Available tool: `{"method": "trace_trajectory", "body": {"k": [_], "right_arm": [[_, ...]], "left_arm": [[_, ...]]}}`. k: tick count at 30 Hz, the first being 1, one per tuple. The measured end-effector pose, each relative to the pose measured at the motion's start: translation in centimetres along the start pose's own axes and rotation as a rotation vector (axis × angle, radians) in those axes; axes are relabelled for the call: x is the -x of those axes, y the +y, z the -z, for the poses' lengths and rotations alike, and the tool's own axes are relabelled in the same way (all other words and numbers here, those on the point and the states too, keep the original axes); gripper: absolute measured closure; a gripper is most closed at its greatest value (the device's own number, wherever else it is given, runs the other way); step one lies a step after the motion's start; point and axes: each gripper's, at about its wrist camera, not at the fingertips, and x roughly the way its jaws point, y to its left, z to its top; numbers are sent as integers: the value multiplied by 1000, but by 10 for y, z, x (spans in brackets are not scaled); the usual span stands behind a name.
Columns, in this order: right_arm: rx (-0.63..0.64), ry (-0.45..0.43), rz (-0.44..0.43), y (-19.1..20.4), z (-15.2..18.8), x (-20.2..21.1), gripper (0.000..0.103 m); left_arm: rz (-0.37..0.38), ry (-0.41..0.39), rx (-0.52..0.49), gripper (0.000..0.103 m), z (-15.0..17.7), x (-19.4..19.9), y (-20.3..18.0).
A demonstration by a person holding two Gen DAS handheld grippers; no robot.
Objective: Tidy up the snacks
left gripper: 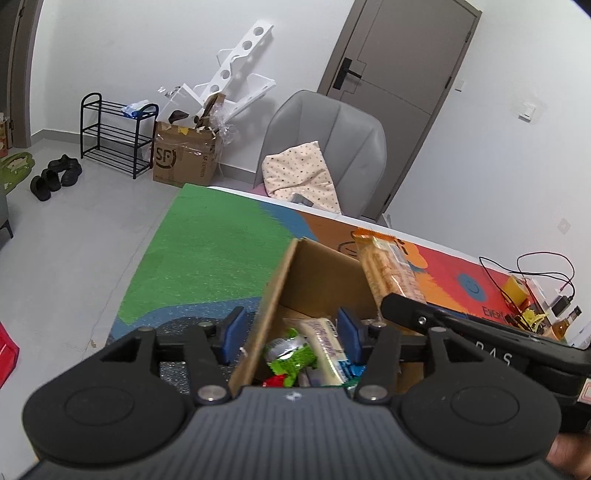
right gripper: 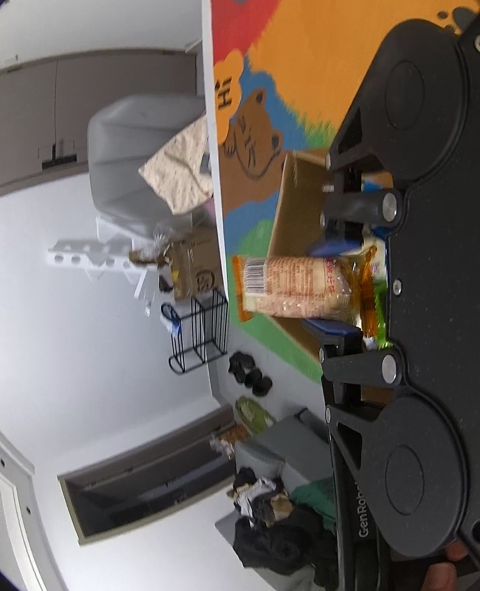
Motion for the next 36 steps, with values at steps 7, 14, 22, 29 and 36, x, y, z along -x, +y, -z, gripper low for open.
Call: {"method": "trace_trajectory", "body": {"k": [7,14,22,29,36], "right_arm": [[-28,15,53,-10,4,11,39],[-35,6,105,-17,10,32,28],[-80,-20,148,-29,22,62,18],[-114,-51,175,-37,28,86,2],[-140,-74,199,-40,36,111,0]], "left_arm": [[-2,8,7,35,0,-1,6],[5,17,-29,22,7,0,-6],[16,30,-53,16,16,9,-19],[44,40,-87,10,24,24,-30],[54,53,-117,8,32,40,-42]]}}
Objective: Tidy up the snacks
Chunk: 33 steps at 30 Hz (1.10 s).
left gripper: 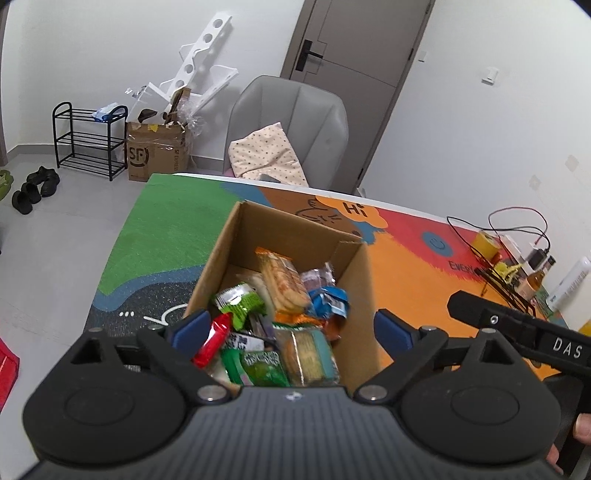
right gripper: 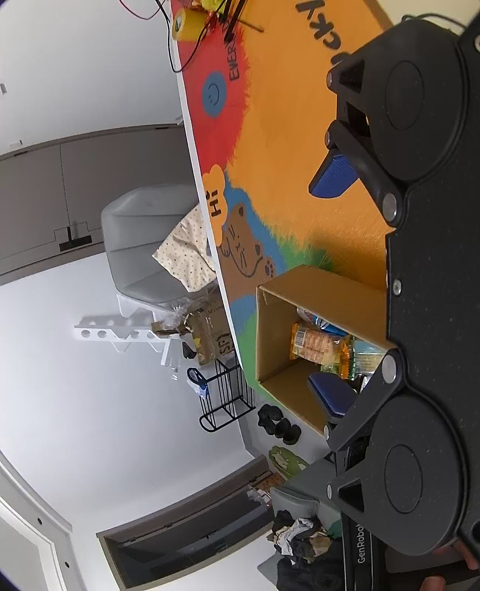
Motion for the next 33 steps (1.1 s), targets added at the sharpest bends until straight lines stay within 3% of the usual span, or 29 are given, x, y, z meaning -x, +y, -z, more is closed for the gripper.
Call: {"method": "trace_trajectory", "body": {"k": [5,10,33], "right_arm": [[-17,-9,7,-6,5,16,0],[-39,-5,19,-13,13,29,0],[-2,-26,44,6,56,110,0]], "left_arm": [[7,-10,-29,8,6,15,-11],[8,-14,-45,0,14,27,-16],[45,-47,-126,0,63,84,-11]]}}
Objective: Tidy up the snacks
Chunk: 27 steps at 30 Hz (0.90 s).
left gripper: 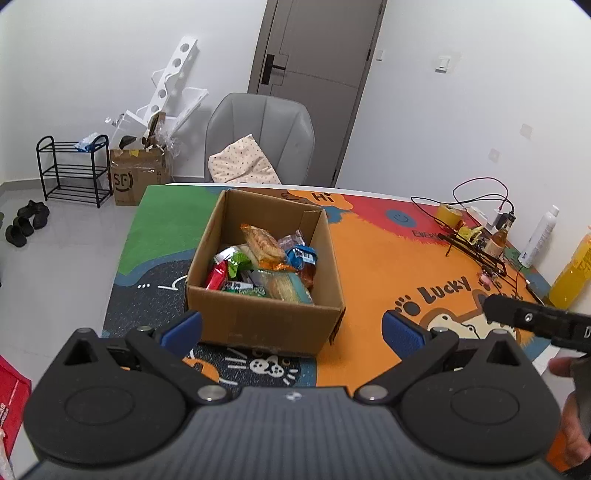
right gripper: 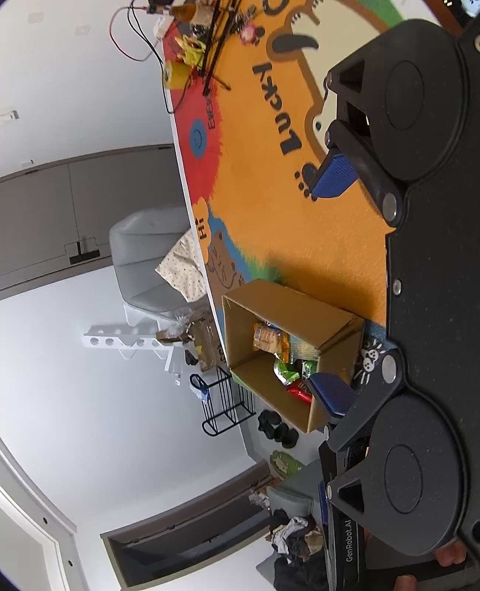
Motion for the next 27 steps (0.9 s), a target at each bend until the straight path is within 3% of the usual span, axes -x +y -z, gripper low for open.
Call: {"method": "trace_trajectory", "body": {"k": [14,27], "right_arm": [[31,-35,24,-6,13,42,0],[31,-50,31,-10,13,49,0]], "left_arm": [[-11,-19,-40,0,18,17,-12],[-3,-43,-79,0,13,27,-26]]}}
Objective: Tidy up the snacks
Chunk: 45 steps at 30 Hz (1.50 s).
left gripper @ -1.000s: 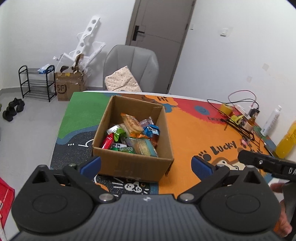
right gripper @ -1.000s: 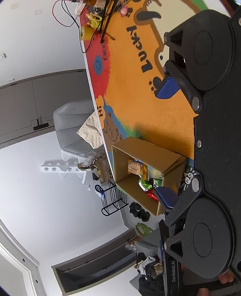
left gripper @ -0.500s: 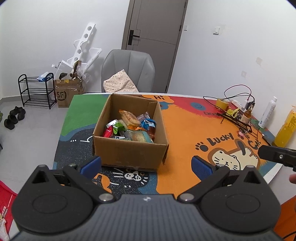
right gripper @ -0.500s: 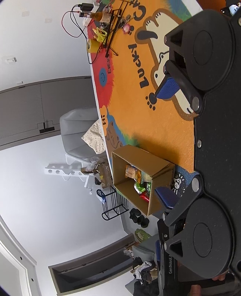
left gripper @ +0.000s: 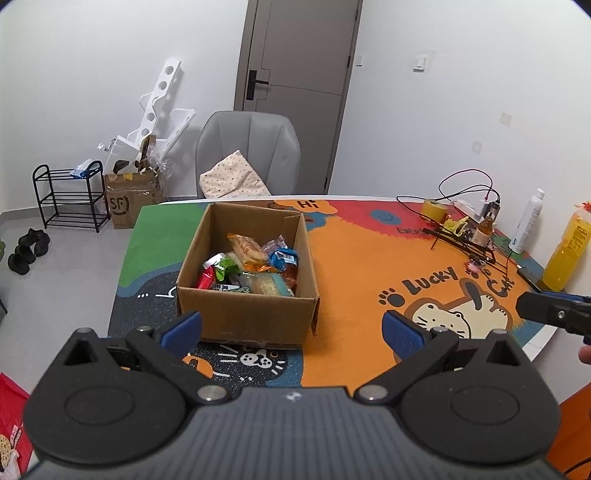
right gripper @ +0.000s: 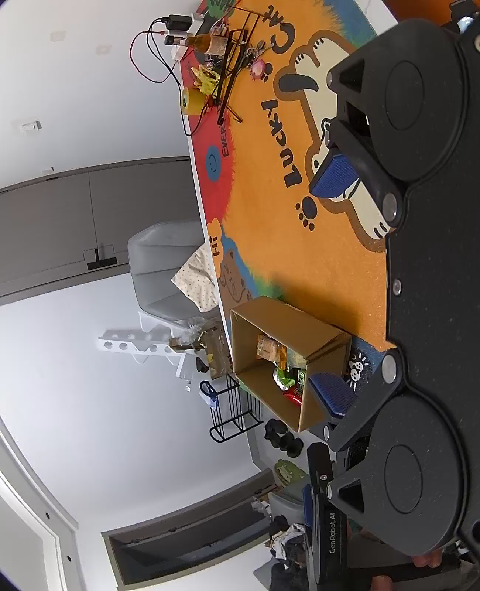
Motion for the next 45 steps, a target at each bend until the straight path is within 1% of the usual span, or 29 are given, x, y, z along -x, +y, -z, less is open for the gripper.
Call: {"method": "trace_trajectory", "body": {"k": [6,13,18,31,45], "right_arm": [[22,5,-5,4,0,1,0],[17,10,-4,4,-1,2,0],[20,8,-1,6,-2,4,0],[37,8,14,11,-3,4,0],[31,5,16,9,-4,5,0]], "left_arm": [[-3,2,-1,0,-1,0,0],[-1,4,-10,0,-1,0,0],[16,5,-5,0,-1,1,0],[3,-1,-7,0,-2,6,2],[2,0,-8,0,-1,5,1]]}}
